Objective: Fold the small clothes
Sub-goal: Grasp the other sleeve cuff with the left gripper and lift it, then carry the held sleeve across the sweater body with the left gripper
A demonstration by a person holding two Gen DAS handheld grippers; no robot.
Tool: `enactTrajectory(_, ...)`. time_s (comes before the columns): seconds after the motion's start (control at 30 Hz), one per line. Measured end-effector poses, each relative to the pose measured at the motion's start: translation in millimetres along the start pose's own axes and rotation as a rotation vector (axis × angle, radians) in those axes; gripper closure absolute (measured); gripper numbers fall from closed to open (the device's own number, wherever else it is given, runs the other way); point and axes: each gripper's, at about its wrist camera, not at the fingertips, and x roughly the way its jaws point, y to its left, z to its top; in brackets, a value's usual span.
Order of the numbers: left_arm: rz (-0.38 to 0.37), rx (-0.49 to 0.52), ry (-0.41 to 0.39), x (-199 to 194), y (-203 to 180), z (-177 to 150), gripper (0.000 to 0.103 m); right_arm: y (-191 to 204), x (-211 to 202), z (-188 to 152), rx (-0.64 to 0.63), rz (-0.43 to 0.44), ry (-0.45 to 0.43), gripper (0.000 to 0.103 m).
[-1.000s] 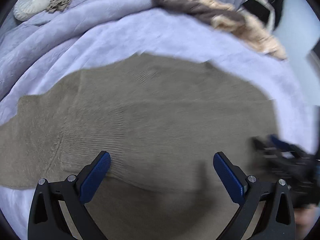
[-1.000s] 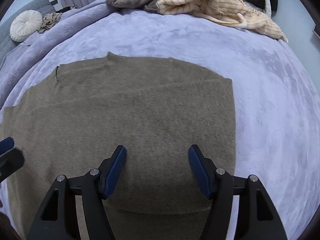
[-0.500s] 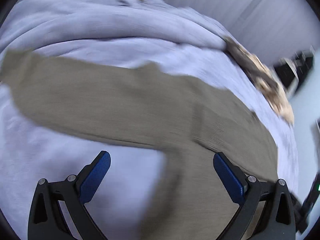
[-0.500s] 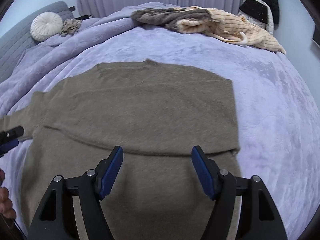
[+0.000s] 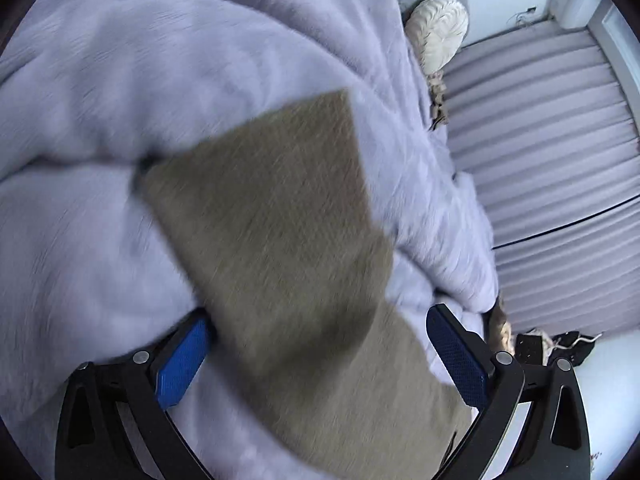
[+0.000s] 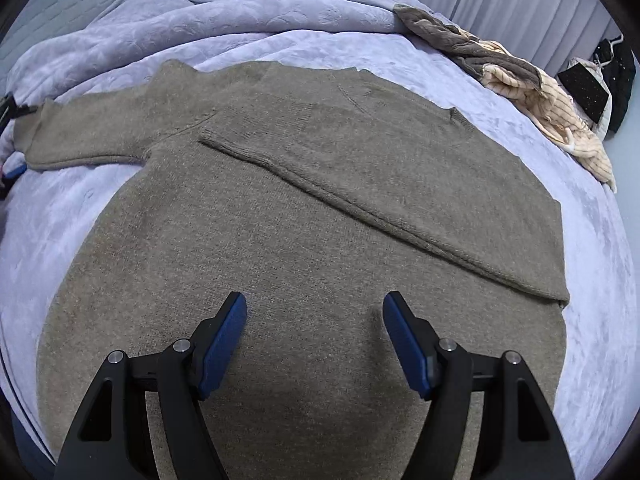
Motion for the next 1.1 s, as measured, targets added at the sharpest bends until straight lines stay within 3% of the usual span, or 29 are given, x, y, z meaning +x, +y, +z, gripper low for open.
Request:
enactTrajectory(0.03, -0.021, -0.013, -0.018, 0.4, 0.4, 1.4, 0.005, 1.0, -0.9, 0.6, -0.008, -0.011, 0.003, 0.029)
enactTrajectory(0.07, -0.049, -0.011, -0.043, -3.0, -0.5, -0.8, 0.038, 1.7, -2.3, 1.4, -0.014, -0.022, 0.004, 0.029)
enactTrajectory(0.1, -0.071, 0.004, -0.046, -4.2, -1.0, -3.8, 0.060, 2.5, -4.6, 1.9, -0.020, -0.033, 0.003, 0.029)
enactTrajectory(0.13, -0.091, 0.006, -0.027, -1.8, 0.1, -6.1, 0.091, 2.2, -6.9, 3.6, -0.024, -0.040, 0.000, 0.029)
enactTrajectory(0.17, -0.114, -0.003, -0.020, -2.7, 4.1, -8.6, 0.092, 1.4, -9.4, 6.4, -0.027, -0.045, -0.005, 0.029)
enactTrajectory(0.27, -0.091, 0.013, -0.077, -16.8, 5.7, -14.8, 0.092, 1.5, -9.5, 24.0, -0.026, -0.036, -0.009, 0.029)
enactTrajectory(0.43, -0.114, 0.071, -0.116, -48.2, -5.6, -14.4, 0.092, 29.1, 7.1, 79.9, -0.064, -0.053, -0.041, 0.029)
enactTrajectory(0.63, -0.076, 0.137, -0.140, -78.4, -24.4, -23.1, 0.092, 83.6, 50.5, 154.0, -0.027, -0.034, -0.033, 0.029)
enactTrajectory(0.73, -0.065, 0.163, -0.157, -104.8, -18.5, -17.4, 0.092, 123.8, 74.8, 173.2, -0.057, -0.034, -0.002, 0.029)
enactTrajectory(0.83, -0.042, 0.224, -0.157, -118.3, -37.4, -23.5, 0.092, 166.1, 90.3, 176.5, -0.168, -0.057, 0.050, 0.032)
enactTrajectory(0.87, -0.032, 0.254, -0.151, -120.5, -46.5, -28.8, 0.092, 168.9, 83.9, 177.1, -0.179, -0.057, 0.027, 0.033)
enactTrajectory(0.97, 0.009, 0.354, -0.123, -119.1, -81.5, -44.7, 0.092, 143.1, 52.5, 175.4, -0.101, 0.092, -0.030, 0.032)
enactTrajectory(1.1, 0.033, 0.475, -0.026, -96.5, -138.3, -79.4, 0.092, 97.7, 28.1, 159.6, -0.083, 0.026, -0.047, 0.030)
